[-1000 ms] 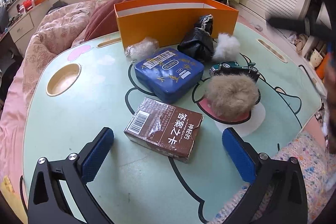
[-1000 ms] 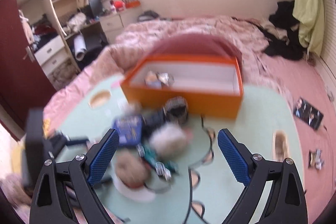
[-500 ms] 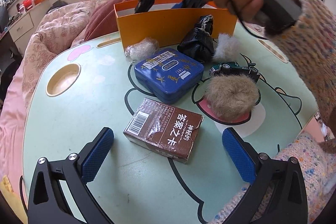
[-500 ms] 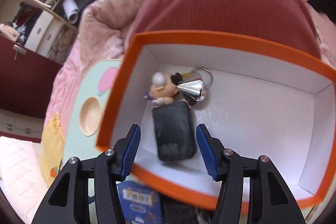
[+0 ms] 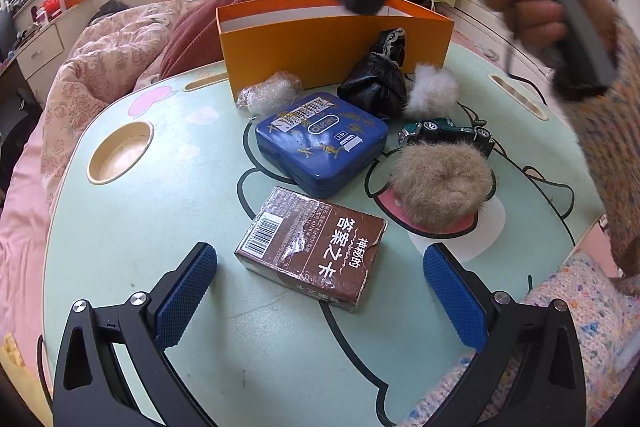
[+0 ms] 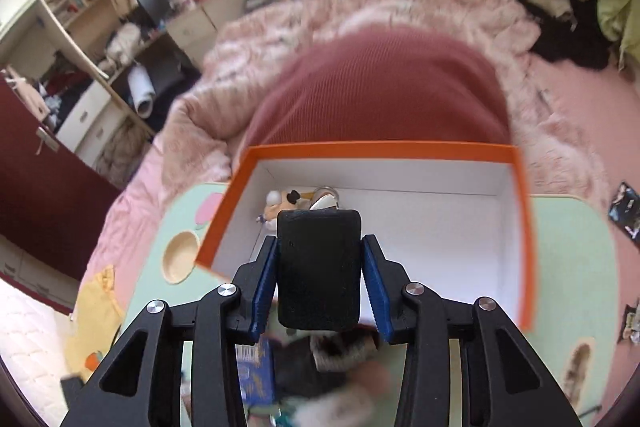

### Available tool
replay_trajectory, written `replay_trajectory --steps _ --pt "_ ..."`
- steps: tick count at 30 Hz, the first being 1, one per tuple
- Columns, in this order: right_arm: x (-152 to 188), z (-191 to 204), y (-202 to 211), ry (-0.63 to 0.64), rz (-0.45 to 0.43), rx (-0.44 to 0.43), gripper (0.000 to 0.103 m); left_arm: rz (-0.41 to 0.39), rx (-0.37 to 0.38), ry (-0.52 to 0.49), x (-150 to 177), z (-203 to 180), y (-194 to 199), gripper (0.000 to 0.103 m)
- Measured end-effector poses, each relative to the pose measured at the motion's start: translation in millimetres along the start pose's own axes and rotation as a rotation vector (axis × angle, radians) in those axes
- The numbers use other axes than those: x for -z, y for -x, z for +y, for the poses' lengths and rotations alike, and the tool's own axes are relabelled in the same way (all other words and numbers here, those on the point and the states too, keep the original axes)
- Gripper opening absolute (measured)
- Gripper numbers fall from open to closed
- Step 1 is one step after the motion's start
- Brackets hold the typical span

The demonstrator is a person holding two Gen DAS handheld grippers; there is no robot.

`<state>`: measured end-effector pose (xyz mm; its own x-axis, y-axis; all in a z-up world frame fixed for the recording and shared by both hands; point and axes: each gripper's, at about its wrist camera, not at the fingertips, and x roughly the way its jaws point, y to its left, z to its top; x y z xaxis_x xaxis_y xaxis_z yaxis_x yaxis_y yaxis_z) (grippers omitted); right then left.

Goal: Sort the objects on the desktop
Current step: 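Lift the black case out and set it on the table, right gripper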

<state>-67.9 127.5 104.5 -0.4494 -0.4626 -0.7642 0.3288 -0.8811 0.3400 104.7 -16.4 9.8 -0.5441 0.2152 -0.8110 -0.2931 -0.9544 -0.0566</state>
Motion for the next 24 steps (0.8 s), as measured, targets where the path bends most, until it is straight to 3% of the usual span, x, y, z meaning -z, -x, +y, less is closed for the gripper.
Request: replay_trajectory --steps 5,11,17,19,21,24 --pt "49.5 -13.9 55.2 -0.023 -0.047 -0.039 0.038 0.001 0.000 0.000 0.1 0.0 0.3 0.103" --pt "113.9 -40.2 41.7 -0.115 0.056 -0.085 0.038 0.001 0.000 0.000 0.0 0.1 0.2 0.103" --pt "129.9 -50.5 13.0 -0.183 0.107 -0.128 0.039 0.000 0.001 0.000 -0.1 0.3 0.2 0.103" --pt "130.2 -44.8 15.3 -0.171 0.076 -0.115 0.043 0.000 0.000 0.000 -0.2 0.1 0.2 0.103" --pt "133.6 -41.0 23.5 -0.156 0.037 -0.112 0.061 0.001 0.000 0.000 -0.2 0.0 0.3 0.103" --pt "145.0 -29.2 44.4 -0.080 -0.042 -0.068 0.067 0.001 0.000 0.000 -0.3 -0.3 0.2 0.103"
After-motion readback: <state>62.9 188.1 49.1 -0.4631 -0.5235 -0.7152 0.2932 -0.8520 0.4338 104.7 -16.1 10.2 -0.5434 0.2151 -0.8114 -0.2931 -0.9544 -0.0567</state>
